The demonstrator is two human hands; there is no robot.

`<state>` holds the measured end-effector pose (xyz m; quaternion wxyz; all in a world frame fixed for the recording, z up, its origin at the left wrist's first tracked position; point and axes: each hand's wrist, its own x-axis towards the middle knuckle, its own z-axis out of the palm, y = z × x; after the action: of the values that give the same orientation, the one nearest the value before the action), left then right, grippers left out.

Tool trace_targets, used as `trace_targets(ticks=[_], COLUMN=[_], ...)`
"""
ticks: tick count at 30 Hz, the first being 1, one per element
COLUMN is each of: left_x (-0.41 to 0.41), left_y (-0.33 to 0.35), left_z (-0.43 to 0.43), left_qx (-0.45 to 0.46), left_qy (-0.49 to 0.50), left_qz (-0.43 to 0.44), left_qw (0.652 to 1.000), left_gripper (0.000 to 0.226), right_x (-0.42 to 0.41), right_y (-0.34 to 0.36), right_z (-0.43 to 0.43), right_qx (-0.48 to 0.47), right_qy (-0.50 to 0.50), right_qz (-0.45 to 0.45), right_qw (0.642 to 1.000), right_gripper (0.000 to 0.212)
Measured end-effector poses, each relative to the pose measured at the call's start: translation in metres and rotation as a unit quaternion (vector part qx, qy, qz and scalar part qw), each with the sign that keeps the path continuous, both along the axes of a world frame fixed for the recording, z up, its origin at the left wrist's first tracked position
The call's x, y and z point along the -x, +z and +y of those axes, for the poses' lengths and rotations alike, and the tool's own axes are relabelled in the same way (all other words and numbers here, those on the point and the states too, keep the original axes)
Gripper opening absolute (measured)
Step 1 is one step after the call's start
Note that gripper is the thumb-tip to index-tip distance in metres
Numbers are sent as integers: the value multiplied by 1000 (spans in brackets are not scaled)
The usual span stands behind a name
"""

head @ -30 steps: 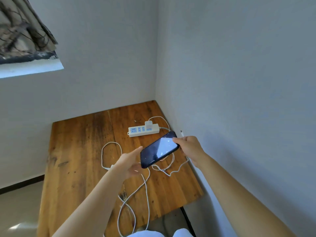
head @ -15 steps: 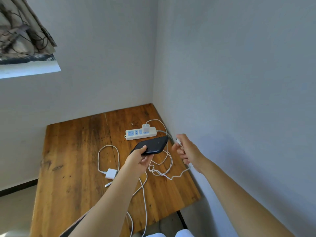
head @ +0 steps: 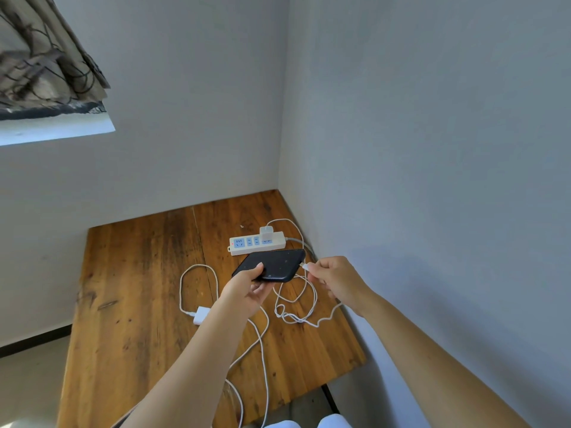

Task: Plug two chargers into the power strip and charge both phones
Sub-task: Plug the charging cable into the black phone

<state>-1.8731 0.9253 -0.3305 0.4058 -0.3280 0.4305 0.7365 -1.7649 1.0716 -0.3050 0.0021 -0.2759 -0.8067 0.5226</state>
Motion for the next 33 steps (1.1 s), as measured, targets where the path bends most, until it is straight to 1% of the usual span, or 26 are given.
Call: trace_targets(ticks=[7, 12, 18, 30, 33], left_x=[2, 5, 7, 12, 12], left_y=[-1, -3, -7, -10, -11], left_z=[-1, -1, -1, -1, -1], left_qx=[-12, -5, 1, 37, 43], left_qy=[2, 0, -4, -46, -53], left_qz=[-3, 3, 4, 67, 69], left_qw=[1000, 1000, 1000, 996, 995], left_gripper=[26, 26, 28, 26, 25], right_x=[2, 2, 6, 7, 8], right_y=[-1, 0, 0, -1, 0], right_z=[-2, 0, 0, 2, 3], right_qx=[-19, 2, -18, -73, -50], right_qy=[-2, -18, -11, 6, 8], right_qz=[1, 20, 12, -29, -28], right_qw=[1000, 1000, 1000, 997, 998], right_gripper=[33, 35, 32, 32, 32])
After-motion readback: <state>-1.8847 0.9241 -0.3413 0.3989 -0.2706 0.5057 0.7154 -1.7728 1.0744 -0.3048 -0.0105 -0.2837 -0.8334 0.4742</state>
